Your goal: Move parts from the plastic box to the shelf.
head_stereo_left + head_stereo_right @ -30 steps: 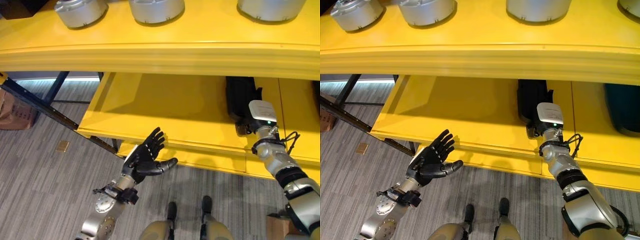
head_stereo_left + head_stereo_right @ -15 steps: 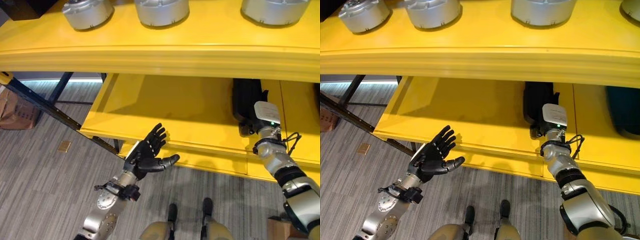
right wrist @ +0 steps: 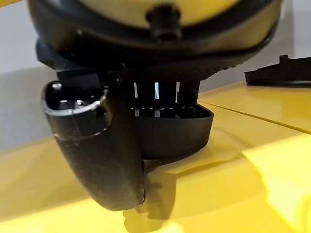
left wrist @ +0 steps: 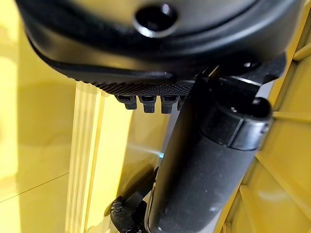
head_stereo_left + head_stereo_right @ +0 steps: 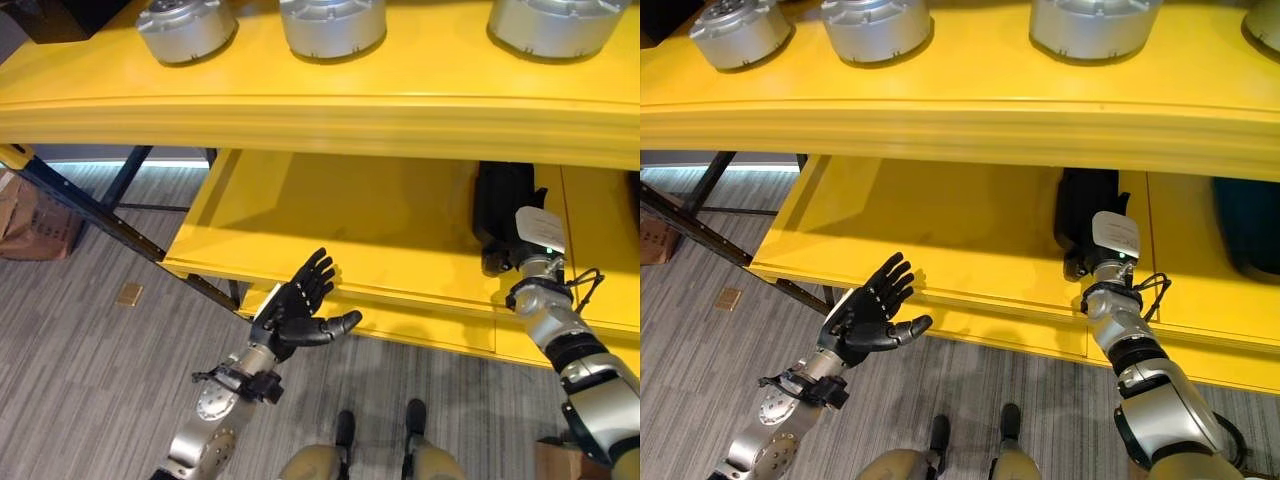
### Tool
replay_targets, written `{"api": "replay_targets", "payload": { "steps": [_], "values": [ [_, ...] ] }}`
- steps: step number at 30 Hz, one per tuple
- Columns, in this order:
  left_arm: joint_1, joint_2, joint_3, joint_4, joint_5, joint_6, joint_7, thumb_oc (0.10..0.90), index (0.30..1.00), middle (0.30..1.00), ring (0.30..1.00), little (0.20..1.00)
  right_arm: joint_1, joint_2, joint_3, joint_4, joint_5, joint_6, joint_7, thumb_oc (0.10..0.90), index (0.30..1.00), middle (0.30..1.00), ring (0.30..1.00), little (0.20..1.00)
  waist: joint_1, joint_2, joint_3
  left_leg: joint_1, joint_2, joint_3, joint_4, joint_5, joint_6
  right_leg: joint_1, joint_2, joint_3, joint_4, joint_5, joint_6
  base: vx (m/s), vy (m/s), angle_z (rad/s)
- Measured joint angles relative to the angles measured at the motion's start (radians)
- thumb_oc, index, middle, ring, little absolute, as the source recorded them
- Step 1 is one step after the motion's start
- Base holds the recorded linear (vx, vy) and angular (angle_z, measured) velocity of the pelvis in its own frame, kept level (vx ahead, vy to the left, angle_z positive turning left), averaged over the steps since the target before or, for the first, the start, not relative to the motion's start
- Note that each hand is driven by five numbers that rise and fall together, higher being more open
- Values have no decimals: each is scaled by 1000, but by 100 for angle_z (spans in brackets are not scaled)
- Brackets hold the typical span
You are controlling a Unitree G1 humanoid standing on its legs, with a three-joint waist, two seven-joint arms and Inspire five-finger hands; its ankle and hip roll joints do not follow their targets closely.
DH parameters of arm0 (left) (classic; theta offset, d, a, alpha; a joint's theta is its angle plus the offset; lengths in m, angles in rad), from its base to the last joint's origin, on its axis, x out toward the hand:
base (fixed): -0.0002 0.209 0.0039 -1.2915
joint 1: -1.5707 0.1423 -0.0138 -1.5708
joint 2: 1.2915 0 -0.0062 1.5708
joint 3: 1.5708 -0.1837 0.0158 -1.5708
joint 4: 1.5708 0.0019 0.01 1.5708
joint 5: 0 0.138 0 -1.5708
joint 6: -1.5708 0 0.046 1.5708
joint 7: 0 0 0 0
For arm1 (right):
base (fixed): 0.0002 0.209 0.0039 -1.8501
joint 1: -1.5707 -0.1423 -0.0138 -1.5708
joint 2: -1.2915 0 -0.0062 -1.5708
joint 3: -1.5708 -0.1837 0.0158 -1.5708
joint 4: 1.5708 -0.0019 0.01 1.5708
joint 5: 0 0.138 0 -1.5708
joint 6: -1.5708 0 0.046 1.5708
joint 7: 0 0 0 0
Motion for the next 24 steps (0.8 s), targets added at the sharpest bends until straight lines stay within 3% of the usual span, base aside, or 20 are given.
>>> {"api": "replay_targets", "payload": {
  "steps": [1,10,15,24],
  "values": [
    [0,0,0,0,0,0,0,900,1000,1000,1000,1000,0,0,0,0,-7,-1,0,900,1000,1000,1000,1000,-1,-1,0,0,0,0,0,0,0,0,0,0,0,0,0,0,0,0],
    [1,0,0,1,-2,-1,-26,900,1000,1000,1000,1000,2,-14,21,-3,-154,-24,48,900,1000,1000,1000,1000,-2,-6,0,0,0,2,0,-1,2,0,0,1,0,3,-4,-1,-4,0],
    [1,1,2,1,-1,-3,-46,900,1000,1000,1000,1000,1,-69,116,-6,-263,-53,174,900,1000,1000,1000,1000,-1,-31,1,-2,0,1,0,-1,2,-3,1,0,0,0,0,-15,-31,0],
    [3,2,26,2,-36,0,-67,900,1000,1000,1000,1000,2,-173,115,2,-270,-17,355,900,1000,1000,1000,1000,-4,-66,6,0,2,4,0,-3,2,-2,3,1,0,4,-4,2,-22,-1]
  ]
}}
